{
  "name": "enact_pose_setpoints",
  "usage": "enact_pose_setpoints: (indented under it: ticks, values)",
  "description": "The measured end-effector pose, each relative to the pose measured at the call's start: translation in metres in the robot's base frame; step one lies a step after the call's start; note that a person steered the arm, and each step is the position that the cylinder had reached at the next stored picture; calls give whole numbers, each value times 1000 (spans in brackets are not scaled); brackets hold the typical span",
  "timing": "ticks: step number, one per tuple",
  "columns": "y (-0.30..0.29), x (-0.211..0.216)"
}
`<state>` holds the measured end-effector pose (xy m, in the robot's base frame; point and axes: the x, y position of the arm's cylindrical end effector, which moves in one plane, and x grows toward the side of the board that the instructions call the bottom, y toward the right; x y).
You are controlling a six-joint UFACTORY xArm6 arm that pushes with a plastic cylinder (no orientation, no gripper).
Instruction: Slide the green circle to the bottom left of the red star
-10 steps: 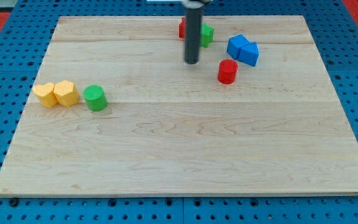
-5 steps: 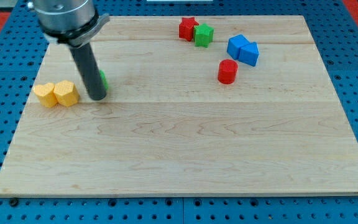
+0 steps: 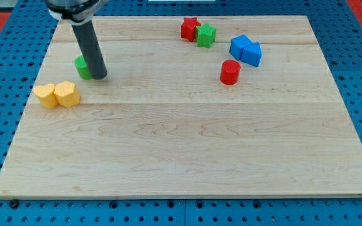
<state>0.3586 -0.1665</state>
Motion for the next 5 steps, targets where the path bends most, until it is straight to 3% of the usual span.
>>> enact_pose_setpoints:
  ticks: [1,2,3,4,5]
  values:
    - [-31,-17]
    - [-42,3]
    - [-128,-20]
    - [-120,-37]
    - [-12,-43]
